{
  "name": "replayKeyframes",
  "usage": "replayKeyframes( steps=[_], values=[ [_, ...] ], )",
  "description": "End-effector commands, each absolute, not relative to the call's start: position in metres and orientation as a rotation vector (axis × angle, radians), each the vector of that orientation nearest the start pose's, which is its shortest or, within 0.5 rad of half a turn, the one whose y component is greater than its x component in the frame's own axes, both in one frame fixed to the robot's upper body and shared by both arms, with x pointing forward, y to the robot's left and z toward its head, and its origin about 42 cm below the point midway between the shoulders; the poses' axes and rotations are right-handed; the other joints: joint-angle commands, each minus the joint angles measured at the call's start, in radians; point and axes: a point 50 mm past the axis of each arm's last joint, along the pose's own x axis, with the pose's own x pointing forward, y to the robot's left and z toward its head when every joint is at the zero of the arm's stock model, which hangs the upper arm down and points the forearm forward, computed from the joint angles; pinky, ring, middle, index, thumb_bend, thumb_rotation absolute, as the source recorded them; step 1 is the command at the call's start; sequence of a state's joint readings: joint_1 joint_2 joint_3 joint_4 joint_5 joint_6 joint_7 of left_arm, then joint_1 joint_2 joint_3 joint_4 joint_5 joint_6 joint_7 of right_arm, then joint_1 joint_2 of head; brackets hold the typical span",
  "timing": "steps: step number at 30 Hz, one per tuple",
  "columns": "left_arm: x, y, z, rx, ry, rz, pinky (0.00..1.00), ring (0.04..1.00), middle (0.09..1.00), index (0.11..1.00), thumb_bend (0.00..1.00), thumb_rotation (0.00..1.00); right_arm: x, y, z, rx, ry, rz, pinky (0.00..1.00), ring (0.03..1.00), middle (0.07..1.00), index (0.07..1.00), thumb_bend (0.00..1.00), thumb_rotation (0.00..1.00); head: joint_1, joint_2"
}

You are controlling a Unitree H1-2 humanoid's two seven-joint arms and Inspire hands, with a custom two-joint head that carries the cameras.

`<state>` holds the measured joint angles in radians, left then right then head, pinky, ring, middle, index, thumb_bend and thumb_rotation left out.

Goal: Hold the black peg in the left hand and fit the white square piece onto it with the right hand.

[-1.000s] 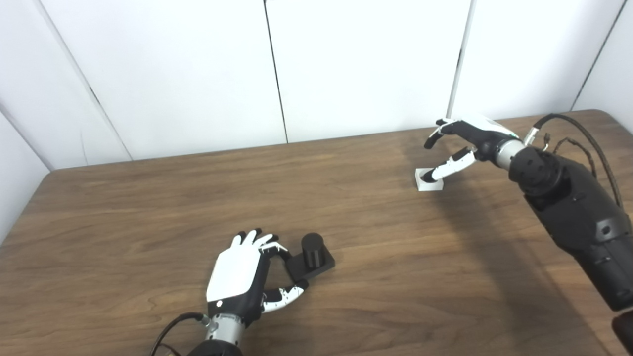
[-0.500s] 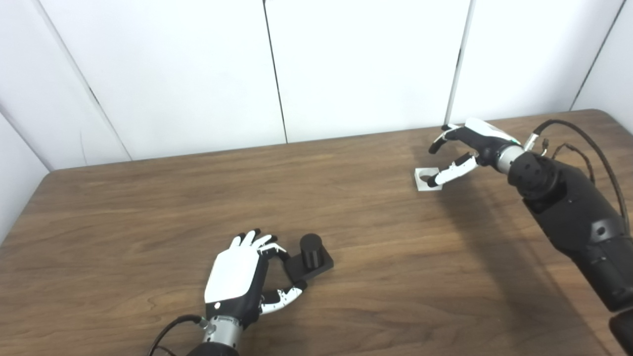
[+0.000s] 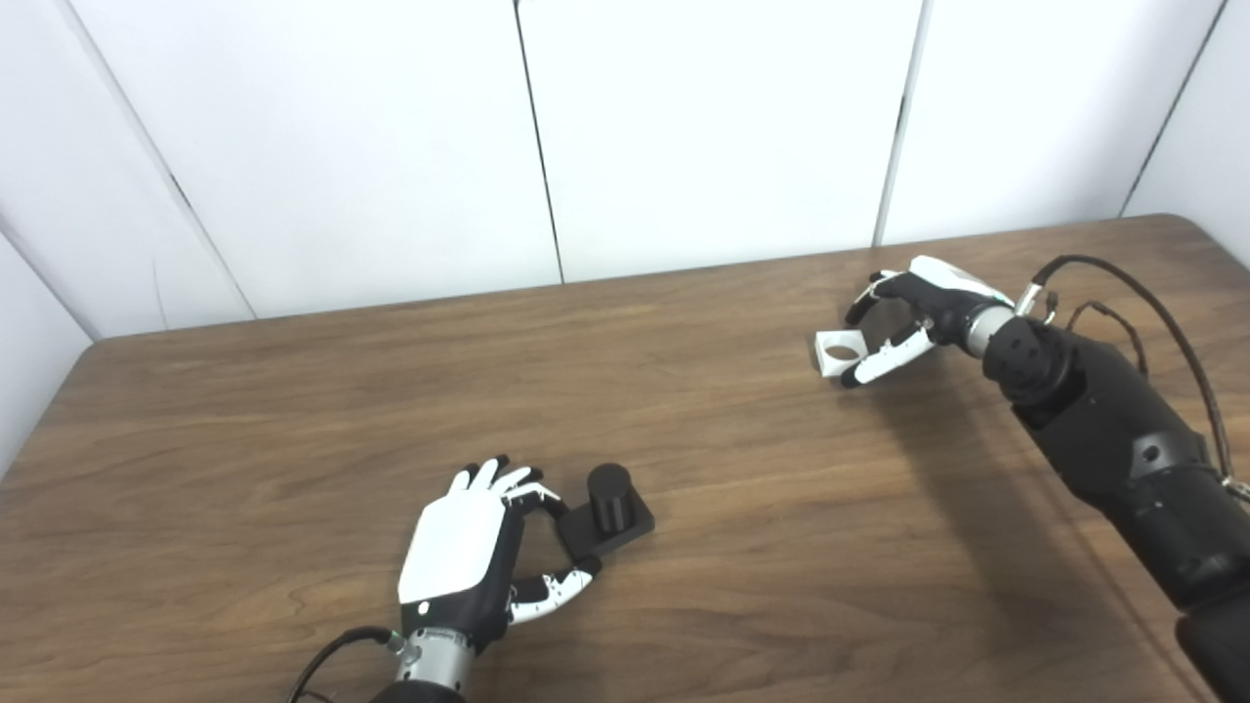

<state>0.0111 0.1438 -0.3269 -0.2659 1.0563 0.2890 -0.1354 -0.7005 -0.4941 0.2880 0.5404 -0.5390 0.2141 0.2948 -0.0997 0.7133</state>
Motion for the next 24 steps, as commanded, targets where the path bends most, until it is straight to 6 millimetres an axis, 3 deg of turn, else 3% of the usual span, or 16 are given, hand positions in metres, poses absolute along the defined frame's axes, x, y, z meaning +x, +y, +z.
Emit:
replayKeyframes(
  steps=[1, 11, 21, 22, 24],
  values=[
    [0.2644, 0.1799, 0.146, 1.162, -0.068, -0.129, 0.98, 0.962, 0.864, 0.59, 0.49, 0.39, 0.5003, -0.3135, 0.24, -1.158, 0.136, 0.193, 0.95, 1.0, 0.967, 0.708, 0.89, 0.3, 0.001, 0.001],
    [0.2654, 0.1775, 0.1468, 1.154, -0.065, -0.129, 1.0, 0.968, 0.867, 0.594, 0.49, 0.39, 0.5014, -0.3089, 0.2418, -1.136, 0.108, 0.18, 0.93, 1.0, 0.957, 0.689, 0.89, 0.27, 0.009, 0.002],
    [0.2658, 0.176, 0.1471, 1.139, -0.063, -0.128, 1.0, 0.971, 0.87, 0.593, 0.49, 0.37, 0.5, -0.306, 0.2423, -1.108, 0.075, 0.172, 0.93, 1.0, 0.939, 0.593, 0.83, 0.17, 0.015, 0.006],
    [0.2661, 0.1758, 0.1473, 1.14, -0.064, -0.127, 1.0, 0.969, 0.869, 0.592, 0.49, 0.37, 0.4999, -0.306, 0.2421, -1.11, 0.071, 0.173, 0.93, 1.0, 0.937, 0.525, 0.63, 0.15, 0.016, 0.007],
    [0.2664, 0.1758, 0.1475, 1.142, -0.063, -0.127, 1.0, 0.967, 0.869, 0.593, 0.49, 0.37, 0.4998, -0.3053, 0.2421, -1.114, 0.065, 0.173, 0.93, 0.998, 0.933, 0.499, 0.55, 0.15, 0.016, 0.007]
  ],
)
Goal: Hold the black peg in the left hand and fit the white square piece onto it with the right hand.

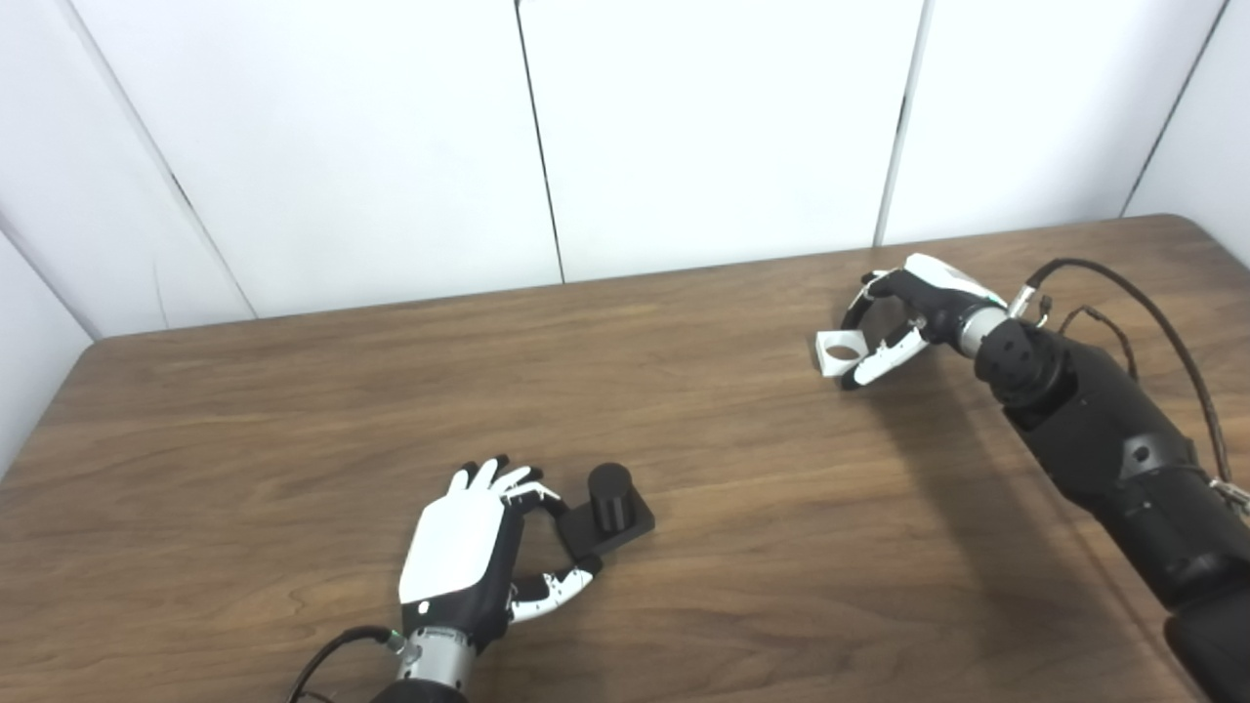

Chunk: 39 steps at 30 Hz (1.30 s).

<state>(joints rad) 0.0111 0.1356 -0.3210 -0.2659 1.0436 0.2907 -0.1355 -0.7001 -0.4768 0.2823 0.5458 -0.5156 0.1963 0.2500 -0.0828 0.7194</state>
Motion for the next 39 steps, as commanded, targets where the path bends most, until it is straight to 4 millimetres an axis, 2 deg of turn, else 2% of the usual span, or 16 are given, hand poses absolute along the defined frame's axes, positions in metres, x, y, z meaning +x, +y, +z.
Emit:
replayKeyframes(
  steps=[1, 14, 23, 32, 39],
  values=[
    [0.266, 0.176, 0.148, 1.142, -0.062, -0.127, 1.0, 0.968, 0.869, 0.594, 0.49, 0.37, 0.5, -0.305, 0.242, -1.115, 0.062, 0.172, 0.93, 0.996, 0.93, 0.495, 0.54, 0.14, -0.001, 0.002],
    [0.266, 0.175, 0.147, 1.139, -0.059, -0.127, 1.0, 0.97, 0.871, 0.599, 0.49, 0.36, 0.498, -0.307, 0.239, -1.09, 0.019, 0.15, 0.91, 0.977, 0.91, 0.49, 0.52, 0.14, 0.003, 0.003],
    [0.267, 0.172, 0.146, 1.136, -0.062, -0.126, 1.0, 0.968, 0.867, 0.598, 0.49, 0.37, 0.492, -0.303, 0.247, -1.09, -0.027, 0.156, 0.91, 0.982, 0.912, 0.49, 0.52, 0.14, 0.008, 0.004],
    [0.267, 0.169, 0.145, 1.134, -0.062, -0.126, 0.99, 0.968, 0.867, 0.595, 0.49, 0.36, 0.477, -0.287, 0.269, -1.06, -0.077, 0.211, 0.95, 0.99, 0.915, 0.491, 0.52, 0.14, 0.014, 0.007],
    [0.268, 0.166, 0.144, 1.131, -0.056, -0.13, 0.99, 0.96, 0.869, 0.595, 0.49, 0.36, 0.459, -0.268, 0.291, -1.086, -0.176, 0.285, 0.93, 0.968, 0.899, 0.49, 0.53, 0.14, 0.025, 0.008]
  ],
)
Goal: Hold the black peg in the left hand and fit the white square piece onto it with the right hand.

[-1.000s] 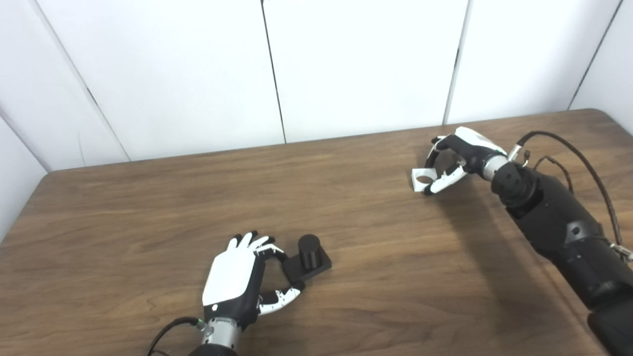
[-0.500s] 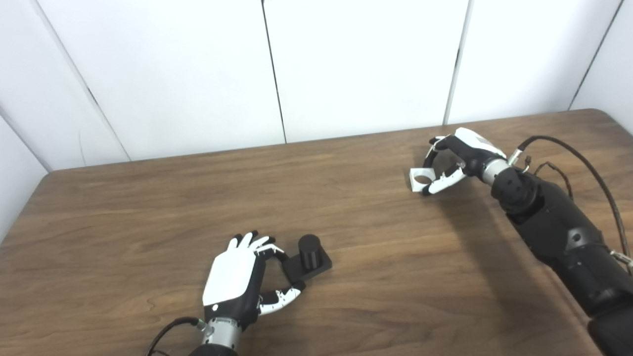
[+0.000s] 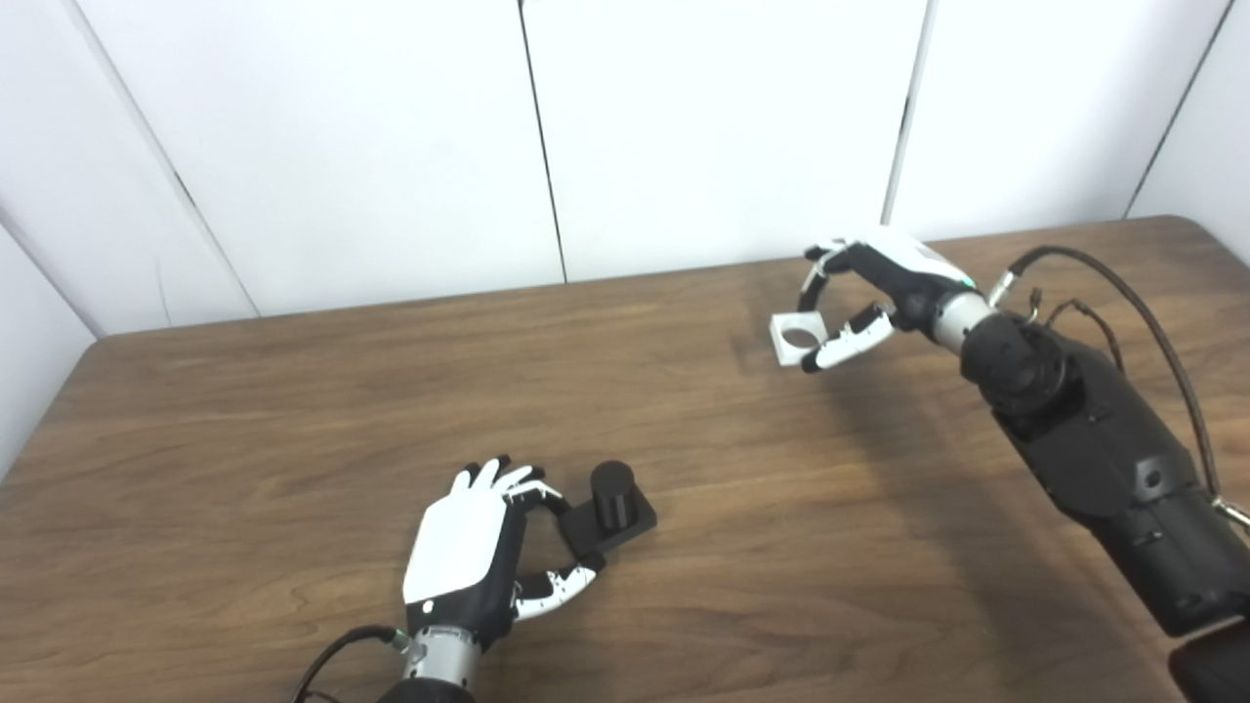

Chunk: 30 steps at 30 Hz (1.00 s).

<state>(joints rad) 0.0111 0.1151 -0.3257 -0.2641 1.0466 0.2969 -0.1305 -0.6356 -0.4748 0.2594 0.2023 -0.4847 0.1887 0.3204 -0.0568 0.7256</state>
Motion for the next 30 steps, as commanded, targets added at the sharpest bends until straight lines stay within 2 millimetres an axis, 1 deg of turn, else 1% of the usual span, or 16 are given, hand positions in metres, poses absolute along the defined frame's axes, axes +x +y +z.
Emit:
replayKeyframes(
  steps=[1, 4, 7, 13, 16, 19, 23, 27, 30],
  values=[
    [0.268, 0.165, 0.145, 1.128, -0.057, -0.131, 0.99, 0.96, 0.868, 0.594, 0.49, 0.36, 0.455, -0.264, 0.294, -1.085, -0.19, 0.299, 0.93, 0.97, 0.9, 0.489, 0.53, 0.14, 0.002, 0.001],
    [0.268, 0.164, 0.145, 1.12, -0.061, -0.132, 0.99, 0.962, 0.868, 0.592, 0.49, 0.36, 0.44, -0.251, 0.304, -1.085, -0.236, 0.347, 0.93, 0.97, 0.906, 0.489, 0.53, 0.15, 0.007, 0.002],
    [0.269, 0.162, 0.145, 1.12, -0.069, -0.131, 0.99, 0.96, 0.865, 0.587, 0.49, 0.35, 0.421, -0.234, 0.313, -1.084, -0.284, 0.402, 0.92, 0.966, 0.906, 0.49, 0.53, 0.15, 0.013, 0.003],
    [0.27, 0.161, 0.145, 1.128, -0.071, -0.131, 0.99, 0.96, 0.867, 0.592, 0.49, 0.37, 0.392, -0.203, 0.321, -1.036, -0.361, 0.509, 0.96, 0.988, 0.917, 0.49, 0.53, 0.15, 0.03, 0.003],
    [0.27, 0.16, 0.144, 1.129, -0.071, -0.131, 0.98, 0.956, 0.866, 0.588, 0.49, 0.37, 0.38, -0.189, 0.325, -1.044, -0.386, 0.559, 0.93, 0.994, 0.922, 0.49, 0.53, 0.15, 0.032, 0.002],
    [0.27, 0.159, 0.144, 1.131, -0.069, -0.13, 0.98, 0.952, 0.865, 0.589, 0.49, 0.36, 0.372, -0.179, 0.326, -1.05, -0.401, 0.588, 0.9, 0.991, 0.919, 0.49, 0.53, 0.14, 0.029, 0.0],
    [0.27, 0.157, 0.144, 1.133, -0.075, -0.131, 0.98, 0.948, 0.861, 0.588, 0.5, 0.37, 0.364, -0.165, 0.326, -1.048, -0.409, 0.619, 0.9, 0.996, 0.922, 0.489, 0.53, 0.14, 0.03, 0.001],
    [0.27, 0.157, 0.145, 1.13, -0.071, -0.132, 0.98, 0.955, 0.866, 0.589, 0.49, 0.39, 0.362, -0.156, 0.321, -1.044, -0.398, 0.641, 0.91, 1.0, 0.922, 0.489, 0.53, 0.14, 0.03, 0.0],
    [0.27, 0.156, 0.145, 1.132, -0.073, -0.134, 0.98, 0.953, 0.866, 0.589, 0.5, 0.38, 0.361, -0.15, 0.317, -1.034, -0.394, 0.653, 0.91, 1.0, 0.924, 0.489, 0.53, 0.14, 0.028, 0.0]
  ],
)
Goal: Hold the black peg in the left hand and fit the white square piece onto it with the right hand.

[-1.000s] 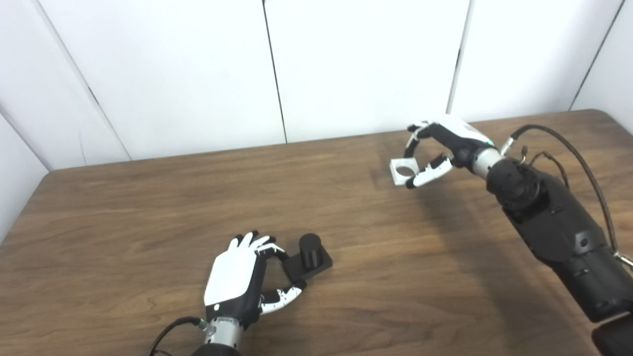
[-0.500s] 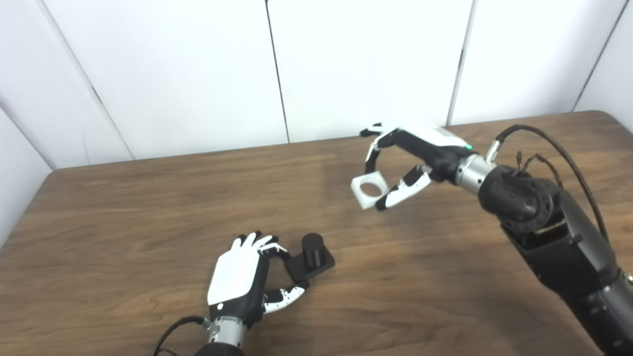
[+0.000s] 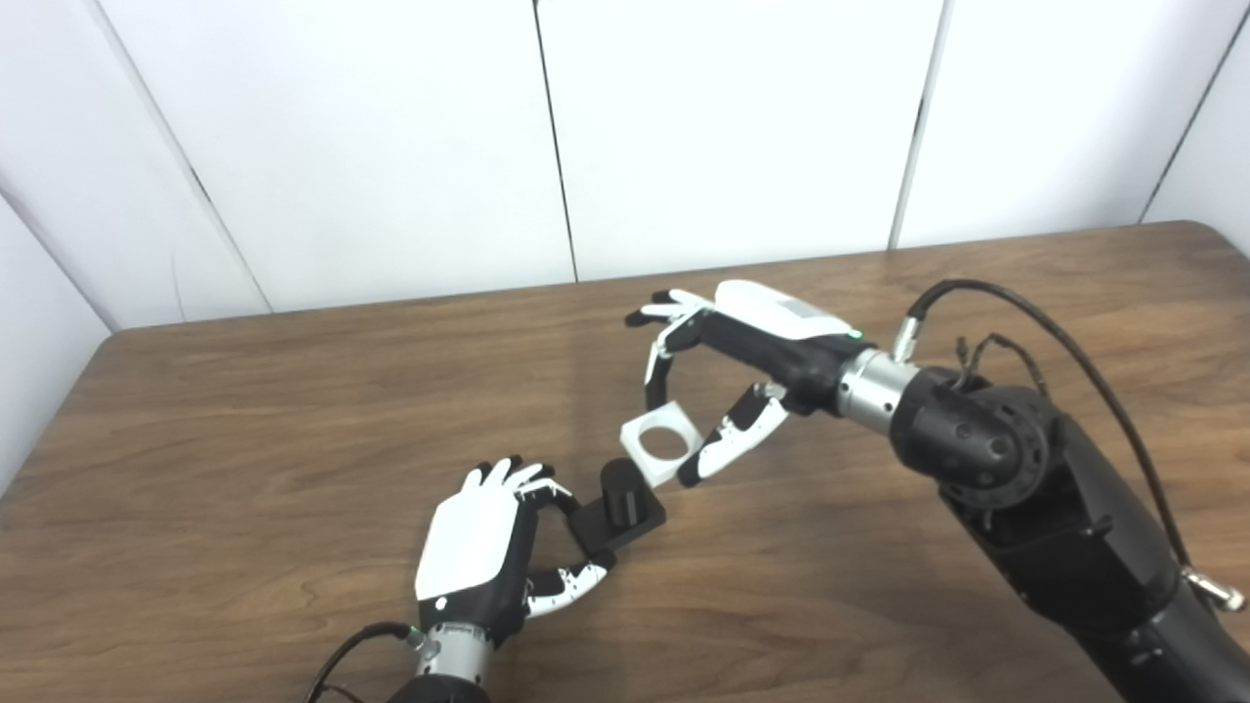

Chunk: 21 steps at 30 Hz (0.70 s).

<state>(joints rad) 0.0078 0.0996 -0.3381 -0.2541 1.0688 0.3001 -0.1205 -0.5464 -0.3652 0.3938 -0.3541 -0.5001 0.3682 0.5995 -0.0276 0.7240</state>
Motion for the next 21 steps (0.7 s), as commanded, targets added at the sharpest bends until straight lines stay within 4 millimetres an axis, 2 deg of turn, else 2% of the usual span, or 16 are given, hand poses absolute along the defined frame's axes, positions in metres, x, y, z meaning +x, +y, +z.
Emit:
replayKeyframes(
  steps=[1, 12, 21],
  values=[
    [0.271, 0.156, 0.145, 1.134, -0.075, -0.136, 0.98, 0.953, 0.866, 0.588, 0.5, 0.38, 0.362, -0.148, 0.314, -1.032, -0.394, 0.656, 0.91, 1.0, 0.924, 0.489, 0.53, 0.14, 0.0, 0.002],
    [0.271, 0.149, 0.145, 1.124, -0.088, -0.137, 0.98, 0.952, 0.863, 0.584, 0.5, 0.36, 0.373, -0.139, 0.294, -1.004, -0.379, 0.665, 0.92, 0.995, 0.924, 0.489, 0.53, 0.14, 0.004, 0.004],
    [0.27, 0.145, 0.144, 1.138, -0.097, -0.136, 0.96, 0.941, 0.859, 0.586, 0.5, 0.39, 0.381, -0.137, 0.275, -0.982, -0.351, 0.671, 0.92, 0.997, 0.932, 0.489, 0.53, 0.14, 0.008, 0.004]
  ],
)
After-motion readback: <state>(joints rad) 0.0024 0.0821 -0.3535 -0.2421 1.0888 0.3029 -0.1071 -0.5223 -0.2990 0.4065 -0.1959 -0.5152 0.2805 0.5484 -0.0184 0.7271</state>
